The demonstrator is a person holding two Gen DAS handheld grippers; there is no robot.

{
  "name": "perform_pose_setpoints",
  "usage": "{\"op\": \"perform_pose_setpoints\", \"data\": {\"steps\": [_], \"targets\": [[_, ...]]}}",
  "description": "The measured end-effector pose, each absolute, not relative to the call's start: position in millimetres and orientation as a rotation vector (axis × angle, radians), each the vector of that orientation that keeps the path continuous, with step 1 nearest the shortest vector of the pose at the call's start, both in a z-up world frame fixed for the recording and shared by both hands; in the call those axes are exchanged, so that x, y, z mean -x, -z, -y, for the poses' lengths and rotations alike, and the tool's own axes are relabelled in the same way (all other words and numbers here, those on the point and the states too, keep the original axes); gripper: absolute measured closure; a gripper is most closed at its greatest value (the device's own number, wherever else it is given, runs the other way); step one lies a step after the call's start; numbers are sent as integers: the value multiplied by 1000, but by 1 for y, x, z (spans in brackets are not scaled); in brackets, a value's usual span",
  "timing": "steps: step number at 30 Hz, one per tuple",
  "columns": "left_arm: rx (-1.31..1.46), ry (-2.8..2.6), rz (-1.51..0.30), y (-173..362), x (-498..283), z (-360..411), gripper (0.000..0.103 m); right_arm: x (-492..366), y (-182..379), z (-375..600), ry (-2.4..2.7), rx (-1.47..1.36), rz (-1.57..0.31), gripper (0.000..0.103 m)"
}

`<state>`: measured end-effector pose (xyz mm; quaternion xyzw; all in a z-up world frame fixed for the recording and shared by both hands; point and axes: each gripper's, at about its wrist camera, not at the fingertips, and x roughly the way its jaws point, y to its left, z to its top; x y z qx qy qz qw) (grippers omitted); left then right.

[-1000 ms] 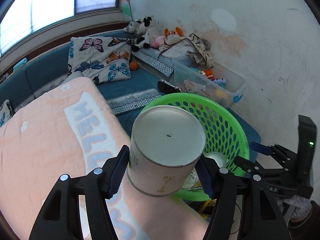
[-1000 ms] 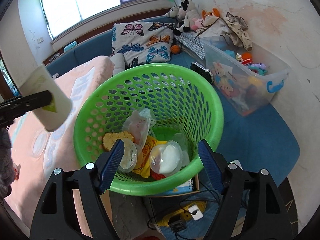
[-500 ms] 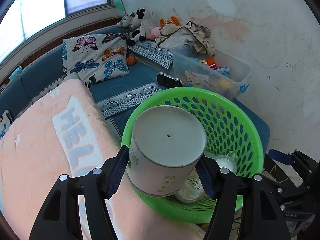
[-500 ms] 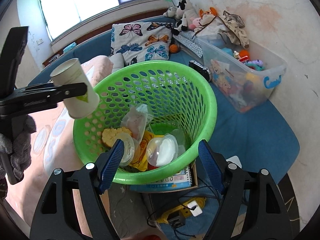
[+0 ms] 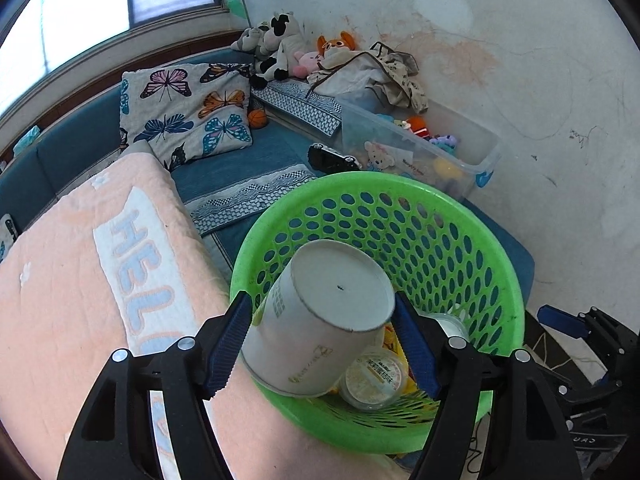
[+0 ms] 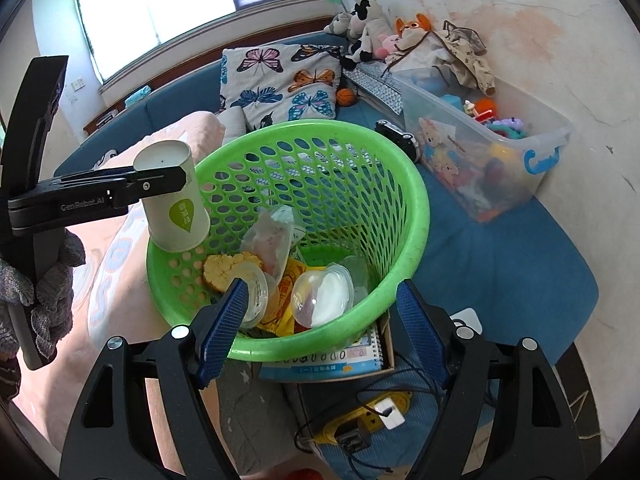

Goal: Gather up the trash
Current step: 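Release the paper cup into the basket with the left tool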

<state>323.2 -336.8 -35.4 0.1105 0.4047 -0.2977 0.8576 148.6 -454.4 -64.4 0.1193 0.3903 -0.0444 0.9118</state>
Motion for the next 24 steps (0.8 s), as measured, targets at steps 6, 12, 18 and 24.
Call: {"op": "perform_pose_setpoints", "data": {"steps": [6,12,18,24], "targets": [[-193,632,-843,27,-318,325,31,-143,60,450,89,-247,-791,27],[-167,629,-833,19,-311,315,31,-137,53,446,89,-240,-780,27],[-122,611,-806,8,-295,290,31,-130,44,438,80,-235,-761,27],[-92,564,-787,4,-269,247,31,-122,40,418,40,-231,-754,27]]}}
